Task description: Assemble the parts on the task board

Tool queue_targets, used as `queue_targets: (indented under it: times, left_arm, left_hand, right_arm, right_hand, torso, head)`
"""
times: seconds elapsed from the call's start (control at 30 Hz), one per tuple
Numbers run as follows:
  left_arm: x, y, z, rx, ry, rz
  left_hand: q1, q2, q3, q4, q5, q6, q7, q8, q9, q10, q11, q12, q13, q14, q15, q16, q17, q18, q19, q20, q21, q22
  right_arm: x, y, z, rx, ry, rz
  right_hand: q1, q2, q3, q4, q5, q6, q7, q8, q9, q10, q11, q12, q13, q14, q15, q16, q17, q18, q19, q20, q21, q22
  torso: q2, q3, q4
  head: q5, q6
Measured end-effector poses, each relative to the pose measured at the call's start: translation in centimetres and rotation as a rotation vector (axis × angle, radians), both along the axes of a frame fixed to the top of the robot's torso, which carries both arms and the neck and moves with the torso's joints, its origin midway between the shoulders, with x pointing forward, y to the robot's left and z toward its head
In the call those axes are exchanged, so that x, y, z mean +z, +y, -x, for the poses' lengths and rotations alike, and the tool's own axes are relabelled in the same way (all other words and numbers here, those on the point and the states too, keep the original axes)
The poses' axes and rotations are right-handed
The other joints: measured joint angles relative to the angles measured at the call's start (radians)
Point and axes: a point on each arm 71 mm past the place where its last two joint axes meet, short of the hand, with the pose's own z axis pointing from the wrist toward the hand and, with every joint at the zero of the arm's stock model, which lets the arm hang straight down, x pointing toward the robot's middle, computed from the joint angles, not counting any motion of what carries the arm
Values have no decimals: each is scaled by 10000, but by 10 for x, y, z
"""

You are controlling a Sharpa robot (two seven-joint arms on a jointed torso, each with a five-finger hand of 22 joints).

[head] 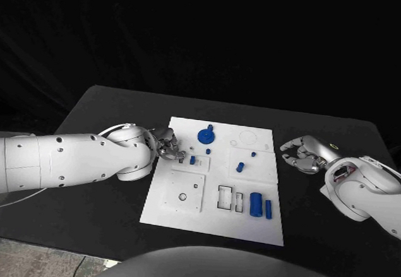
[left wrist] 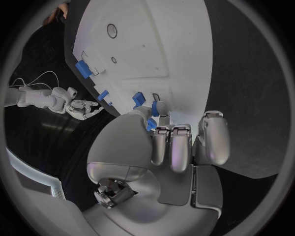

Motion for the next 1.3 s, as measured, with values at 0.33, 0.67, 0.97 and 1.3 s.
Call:
queue_targets:
  times: [0.33,0.67,0.97,1.3]
  left_arm:
    - [-1,-3,1,-95,-125,-75]
    - [-1,-2,6,-232,109,-233]
    - [-1,0,8,-277,260,-366]
    - [-2,1,8,-302,312,-413]
  left_hand:
    - [-14,-12,94,-7,-46,-54,13,43,34,0,0,0,0,0,0,0,0,-1,0,0,45,0]
    - [-134,-24,136,-27,-74,-30,-10,100,66,0,0,0,0,0,0,0,0,-1,0,0,45,0]
    - [-148,-38,136,-27,-75,-14,-24,76,64,0,0,0,0,0,0,0,0,0,0,0,44,-1]
    - [-779,113,229,-54,-1635,5,-81,115,62,0,0,0,0,0,0,0,-1,-1,0,0,44,0]
  right_arm:
    - [0,1,0,14,-11,-19]
    - [0,1,0,-2,-5,-11]
    - [-1,1,0,1,10,-13]
    - [-2,0,1,-6,27,-8]
  right_hand:
    - [0,0,-2,2,0,0,0,0,1,0,0,0,0,0,0,0,-1,0,0,0,0,-1]
    - [0,0,-2,2,0,0,0,0,-7,0,0,0,0,0,0,0,-2,0,0,0,0,-2]
    - [0,0,-3,3,0,0,0,0,-6,0,0,0,0,0,0,0,-3,0,0,0,0,-3]
    - [0,0,25,-25,-1,0,0,0,-6,0,0,0,8,-37,37,0,4,0,0,0,0,-4]
  torso:
    - [-1,4,4]
    - [-3,0,9]
    - [-7,2,7]
    - [-7,2,0]
  head:
    - [38,0]
    - [53,0]
    - [64,0]
    - [81,0]
